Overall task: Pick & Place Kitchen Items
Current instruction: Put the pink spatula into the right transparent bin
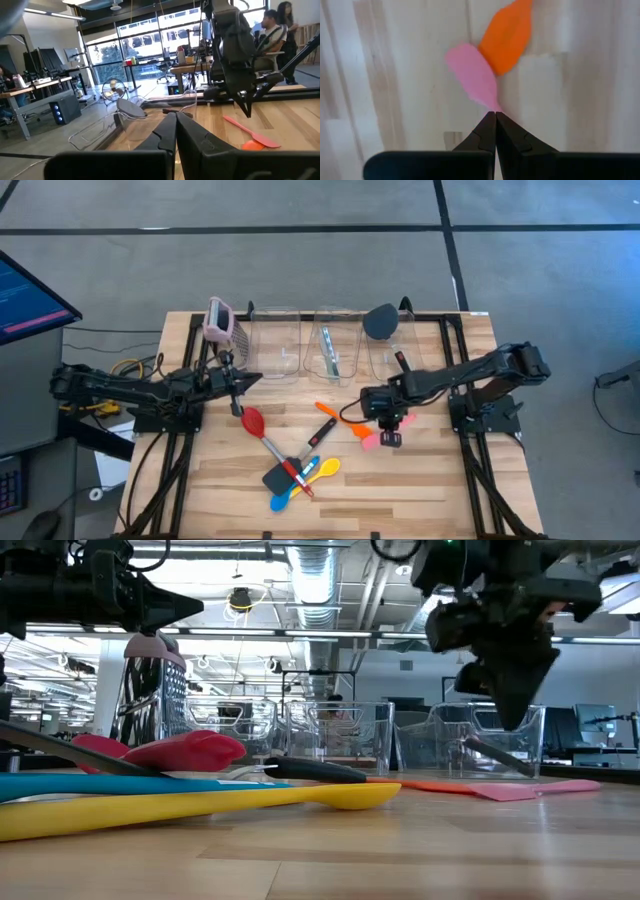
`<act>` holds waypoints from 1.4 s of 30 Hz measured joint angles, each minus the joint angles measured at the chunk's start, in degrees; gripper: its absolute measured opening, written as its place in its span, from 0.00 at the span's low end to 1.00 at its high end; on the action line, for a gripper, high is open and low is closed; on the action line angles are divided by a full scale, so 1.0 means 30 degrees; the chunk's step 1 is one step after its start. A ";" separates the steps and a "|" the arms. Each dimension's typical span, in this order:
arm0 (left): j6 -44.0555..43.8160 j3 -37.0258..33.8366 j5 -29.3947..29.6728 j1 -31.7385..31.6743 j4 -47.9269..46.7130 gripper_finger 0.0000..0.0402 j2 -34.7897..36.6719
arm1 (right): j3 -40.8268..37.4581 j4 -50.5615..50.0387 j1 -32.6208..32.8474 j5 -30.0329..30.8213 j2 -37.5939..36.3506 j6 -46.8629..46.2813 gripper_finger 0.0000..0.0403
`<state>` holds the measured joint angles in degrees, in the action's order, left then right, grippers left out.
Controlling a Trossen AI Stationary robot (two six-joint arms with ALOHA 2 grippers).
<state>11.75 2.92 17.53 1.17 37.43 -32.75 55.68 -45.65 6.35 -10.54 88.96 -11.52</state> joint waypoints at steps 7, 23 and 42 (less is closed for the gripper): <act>0.0000 0.0000 0.0012 0.0000 0.0018 0.01 -0.0002 | 0.0007 0.0453 -0.0016 -0.0709 0.1475 0.1417 0.00; 0.0000 0.0000 0.0012 0.0000 0.0043 0.01 -0.0002 | 0.0029 0.1363 -0.1180 -0.1857 0.1978 0.1891 0.01; 0.0000 0.0000 0.0012 0.0000 0.0044 0.01 -0.0002 | 0.0022 0.0609 0.1623 0.2286 0.1978 0.1864 0.26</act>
<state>11.75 2.92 17.56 1.17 37.56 -32.75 55.75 -43.82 11.22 -3.68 94.89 -5.93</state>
